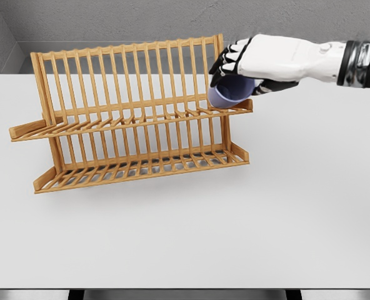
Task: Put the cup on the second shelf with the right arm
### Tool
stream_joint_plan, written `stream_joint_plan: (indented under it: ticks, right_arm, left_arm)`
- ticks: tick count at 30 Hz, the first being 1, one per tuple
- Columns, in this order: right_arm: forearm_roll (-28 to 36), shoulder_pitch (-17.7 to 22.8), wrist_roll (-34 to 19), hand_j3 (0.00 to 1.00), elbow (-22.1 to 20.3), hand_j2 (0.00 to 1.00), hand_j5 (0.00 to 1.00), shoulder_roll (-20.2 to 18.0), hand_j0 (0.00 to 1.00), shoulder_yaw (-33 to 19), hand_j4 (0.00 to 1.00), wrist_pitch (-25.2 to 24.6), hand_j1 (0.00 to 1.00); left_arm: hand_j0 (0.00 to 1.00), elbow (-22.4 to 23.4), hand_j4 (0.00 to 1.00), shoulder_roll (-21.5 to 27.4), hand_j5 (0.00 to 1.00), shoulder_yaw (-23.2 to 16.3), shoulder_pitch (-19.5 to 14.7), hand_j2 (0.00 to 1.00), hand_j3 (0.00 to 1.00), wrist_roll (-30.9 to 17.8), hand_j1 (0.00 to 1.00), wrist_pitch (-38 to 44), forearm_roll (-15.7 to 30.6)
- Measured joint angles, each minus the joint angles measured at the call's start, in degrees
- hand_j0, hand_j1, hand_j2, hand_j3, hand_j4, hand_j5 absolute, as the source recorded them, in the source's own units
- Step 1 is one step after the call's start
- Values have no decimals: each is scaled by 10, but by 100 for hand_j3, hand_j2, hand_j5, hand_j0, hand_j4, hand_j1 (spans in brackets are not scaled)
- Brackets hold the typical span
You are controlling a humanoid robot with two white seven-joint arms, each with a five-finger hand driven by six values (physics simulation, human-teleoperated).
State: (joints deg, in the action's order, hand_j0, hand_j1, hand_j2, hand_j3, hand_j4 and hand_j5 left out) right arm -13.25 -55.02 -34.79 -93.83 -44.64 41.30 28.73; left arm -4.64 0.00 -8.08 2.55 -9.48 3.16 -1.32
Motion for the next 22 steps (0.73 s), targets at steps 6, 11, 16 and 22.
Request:
stream_joint_plan:
  ticks: [6, 11, 16, 22]
  right_arm:
    - [-2, -1, -2, 100, 2, 100, 100, -3, 100, -3, 100, 1, 100]
    - [-3, 103, -2, 100, 15, 100, 100, -15, 100, -120, 100, 10, 100]
    - [-4, 333, -3, 100, 25, 100, 100, 5, 100, -377, 100, 50, 100]
    - [-3, 410, -2, 100, 16, 100, 100, 40, 100, -469, 100, 62, 100]
  left_arm:
    - [100, 0, 100, 0, 100, 0, 0, 100, 100, 0, 100, 0, 0]
    - [100, 0, 100, 0, 100, 0, 0, 100, 100, 0, 100, 0, 0]
    - [100, 0, 100, 0, 100, 0, 0, 100, 100, 0, 100, 0, 0]
    - [100, 0, 100, 0, 100, 0, 0, 100, 100, 0, 100, 0, 0]
